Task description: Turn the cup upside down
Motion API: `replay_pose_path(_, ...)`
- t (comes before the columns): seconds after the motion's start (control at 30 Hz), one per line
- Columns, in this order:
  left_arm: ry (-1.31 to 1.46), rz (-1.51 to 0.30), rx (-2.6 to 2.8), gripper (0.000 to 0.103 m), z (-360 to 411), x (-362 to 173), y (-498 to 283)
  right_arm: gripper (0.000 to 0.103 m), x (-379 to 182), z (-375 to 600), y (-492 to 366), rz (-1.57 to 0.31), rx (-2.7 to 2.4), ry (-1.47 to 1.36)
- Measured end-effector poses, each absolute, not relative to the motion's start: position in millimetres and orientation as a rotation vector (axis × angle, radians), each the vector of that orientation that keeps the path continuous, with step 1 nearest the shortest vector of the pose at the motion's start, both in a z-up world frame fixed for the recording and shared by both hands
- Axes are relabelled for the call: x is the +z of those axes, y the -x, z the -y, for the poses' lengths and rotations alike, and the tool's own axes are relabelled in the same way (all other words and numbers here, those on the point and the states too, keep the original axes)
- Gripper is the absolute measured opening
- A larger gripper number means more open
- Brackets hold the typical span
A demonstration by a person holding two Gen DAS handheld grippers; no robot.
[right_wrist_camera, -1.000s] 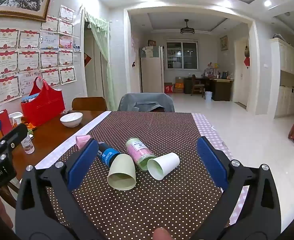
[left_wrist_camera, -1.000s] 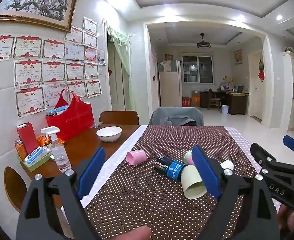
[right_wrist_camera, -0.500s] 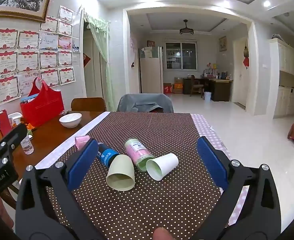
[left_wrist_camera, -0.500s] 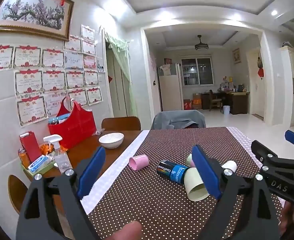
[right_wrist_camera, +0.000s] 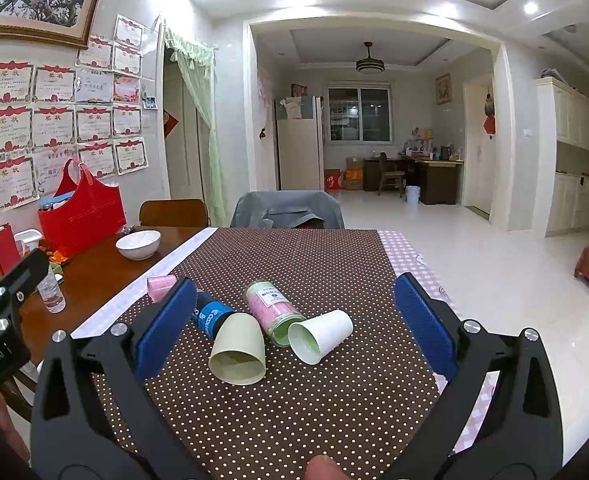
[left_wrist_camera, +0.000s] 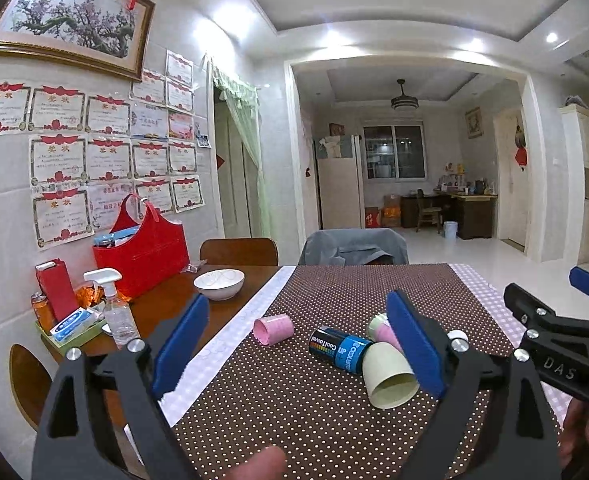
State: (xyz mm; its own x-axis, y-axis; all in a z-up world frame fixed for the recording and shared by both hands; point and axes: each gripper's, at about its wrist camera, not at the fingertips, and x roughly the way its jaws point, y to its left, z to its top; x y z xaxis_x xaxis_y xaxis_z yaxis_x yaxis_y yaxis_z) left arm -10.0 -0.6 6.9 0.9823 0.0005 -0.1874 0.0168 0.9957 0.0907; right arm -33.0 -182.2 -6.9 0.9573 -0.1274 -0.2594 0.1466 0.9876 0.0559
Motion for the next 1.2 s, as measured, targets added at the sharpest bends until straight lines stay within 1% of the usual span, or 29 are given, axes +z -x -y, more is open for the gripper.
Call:
replay_pose_path(0.8,-0.093,-0.202,0.005,0.089,-2,2,2,0.097,-11,180,26,-0.276,-0.130,-0.074)
replay_pose_path(1.2,-0.097,-0.269,-0.009,0.089,-4,-17,-33,0.097,-25,176,-10,-0.346,-0.114,-0.061)
